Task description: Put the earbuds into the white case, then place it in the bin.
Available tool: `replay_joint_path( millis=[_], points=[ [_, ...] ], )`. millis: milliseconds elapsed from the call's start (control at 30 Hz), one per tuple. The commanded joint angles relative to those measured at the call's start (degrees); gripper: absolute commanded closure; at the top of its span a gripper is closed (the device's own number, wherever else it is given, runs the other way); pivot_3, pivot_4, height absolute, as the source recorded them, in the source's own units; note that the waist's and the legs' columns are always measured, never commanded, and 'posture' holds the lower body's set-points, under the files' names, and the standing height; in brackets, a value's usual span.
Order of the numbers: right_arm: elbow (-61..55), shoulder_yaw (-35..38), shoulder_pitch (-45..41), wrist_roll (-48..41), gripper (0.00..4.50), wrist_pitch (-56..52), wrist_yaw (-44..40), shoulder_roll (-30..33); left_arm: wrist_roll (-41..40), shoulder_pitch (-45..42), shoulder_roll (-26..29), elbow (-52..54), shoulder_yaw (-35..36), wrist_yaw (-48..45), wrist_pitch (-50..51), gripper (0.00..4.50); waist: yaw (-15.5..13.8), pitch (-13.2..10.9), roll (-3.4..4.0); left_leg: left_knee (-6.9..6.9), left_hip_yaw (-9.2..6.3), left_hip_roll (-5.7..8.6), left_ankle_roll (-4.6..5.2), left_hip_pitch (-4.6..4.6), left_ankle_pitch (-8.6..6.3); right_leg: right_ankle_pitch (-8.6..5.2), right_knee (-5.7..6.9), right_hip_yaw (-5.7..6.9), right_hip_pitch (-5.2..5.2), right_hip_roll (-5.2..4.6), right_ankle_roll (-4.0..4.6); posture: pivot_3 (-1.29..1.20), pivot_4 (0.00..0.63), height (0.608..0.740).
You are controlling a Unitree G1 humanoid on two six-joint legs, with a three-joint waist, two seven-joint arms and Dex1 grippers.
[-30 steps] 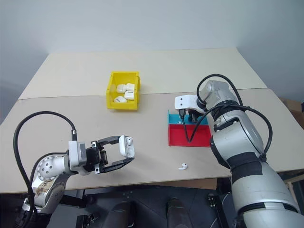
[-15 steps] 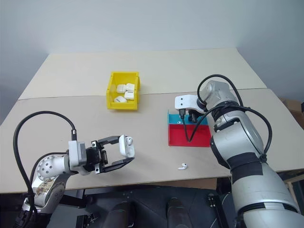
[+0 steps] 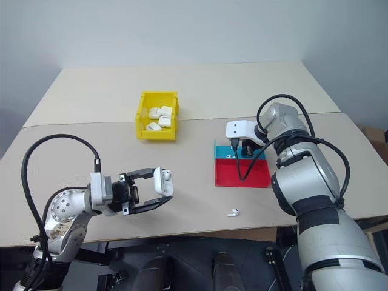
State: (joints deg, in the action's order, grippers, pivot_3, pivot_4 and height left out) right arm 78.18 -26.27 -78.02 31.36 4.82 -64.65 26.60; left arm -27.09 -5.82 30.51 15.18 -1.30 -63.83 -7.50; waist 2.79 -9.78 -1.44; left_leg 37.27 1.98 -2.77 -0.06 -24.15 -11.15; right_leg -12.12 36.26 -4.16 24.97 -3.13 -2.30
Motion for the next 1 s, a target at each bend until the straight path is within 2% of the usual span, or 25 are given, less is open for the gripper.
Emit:
replay_joint_path(
  millis=[33, 1000],
  points=[
    [-1.17, 0.81, -0.69, -0.44, 3.33, -0.68, -0.10, 1.00, -0.82, -0.62, -0.27, 0.75, 0.36, -0.39, -1.30, 1.72, -0.02, 0.00, 0.00, 0.00, 0.00, 0.00, 0.00, 0.00, 0.00, 0.00, 0.00, 0.00, 0.00, 0.00, 0.00, 0.00, 0.150, 0.740],
    [-0.88, 0.32, 0.84, 0.72, 3.33, -0.90, 0.87, 0.55, -0.49, 0.60, -0.28, 2.34, 0.59, 0.91, -1.01, 1.72, -0.04, 0.00, 0.00, 0.01, 0.00, 0.00, 0.00, 0.07, 0.00, 0.00, 0.01, 0.00, -0.07, 0.00, 0.00, 0.00, 0.150, 0.740]
  ],
)
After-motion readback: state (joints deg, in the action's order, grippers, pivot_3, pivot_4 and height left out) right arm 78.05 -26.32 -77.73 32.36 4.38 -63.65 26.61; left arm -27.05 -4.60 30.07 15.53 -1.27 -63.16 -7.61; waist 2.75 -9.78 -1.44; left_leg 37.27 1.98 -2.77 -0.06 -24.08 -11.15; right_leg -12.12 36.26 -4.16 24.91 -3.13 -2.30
